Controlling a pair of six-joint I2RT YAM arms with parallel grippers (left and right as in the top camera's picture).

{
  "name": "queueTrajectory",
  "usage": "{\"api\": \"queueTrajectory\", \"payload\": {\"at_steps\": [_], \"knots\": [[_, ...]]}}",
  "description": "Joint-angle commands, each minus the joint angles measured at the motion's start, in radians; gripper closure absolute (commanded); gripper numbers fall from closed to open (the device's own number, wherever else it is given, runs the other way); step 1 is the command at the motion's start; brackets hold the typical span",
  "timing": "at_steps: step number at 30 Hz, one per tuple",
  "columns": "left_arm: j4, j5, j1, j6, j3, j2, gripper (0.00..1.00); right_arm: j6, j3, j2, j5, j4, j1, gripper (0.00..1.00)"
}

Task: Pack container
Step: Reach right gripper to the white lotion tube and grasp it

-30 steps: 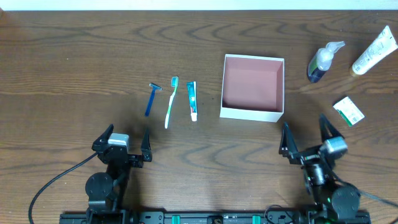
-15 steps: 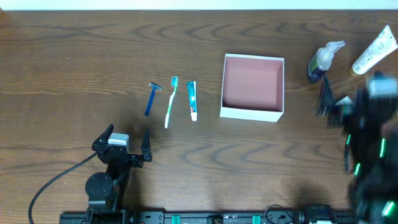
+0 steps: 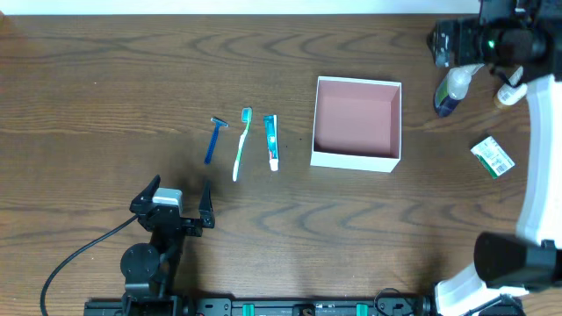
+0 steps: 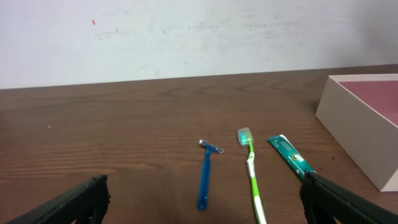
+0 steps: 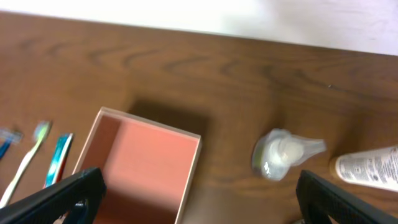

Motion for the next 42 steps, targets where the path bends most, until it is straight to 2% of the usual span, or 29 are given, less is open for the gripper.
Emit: {"api": "queueTrajectory", "payload": {"at_steps": [1, 5, 9, 12, 14, 18, 24, 33, 42], "knots": [[-0.014, 0.007, 0.005, -0.001, -0.028, -0.006, 0.02, 0.122, 0.032, 0.021, 0.083, 0.057, -0.091, 0.01], [-0.014, 0.007, 0.005, -0.001, -0.028, -0.006, 0.02, -0.034, 0.032, 0.026, -0.159, 0.138, -0.233, 0.01], [-0.014, 0.007, 0.005, -0.001, -0.028, -0.006, 0.02, -0.064, 0.031, 0.035, -0.166, 0.145, -0.352, 0.01], [-0.014, 0.007, 0.005, -0.001, -0.028, -0.006, 0.02, -0.153, 0.031, 0.056, -0.186, 0.114, -0.392, 0.01], [-0.014, 0.007, 0.005, -0.001, -0.028, -0.006, 0.02, -0.206, 0.031, 0.072, -0.13, 0.109, -0.399, 0.01], [-0.014, 0.007, 0.005, -0.001, -0.028, -0.006, 0.02, -0.205, 0.031, 0.078, 0.061, 0.138, -0.401, 0.01], [-0.014, 0.007, 0.005, -0.001, -0.028, -0.006, 0.02, -0.407, 0.03, 0.136, 0.073, 0.159, -0.407, 0.01], [-0.014, 0.007, 0.005, -0.001, -0.028, -0.006, 0.02, -0.397, 0.03, 0.239, 0.008, 0.264, -0.447, 0.01], [-0.014, 0.007, 0.005, -0.001, -0.028, -0.006, 0.02, -0.422, 0.03, 0.362, -0.204, 0.272, -0.495, 0.01]]}}
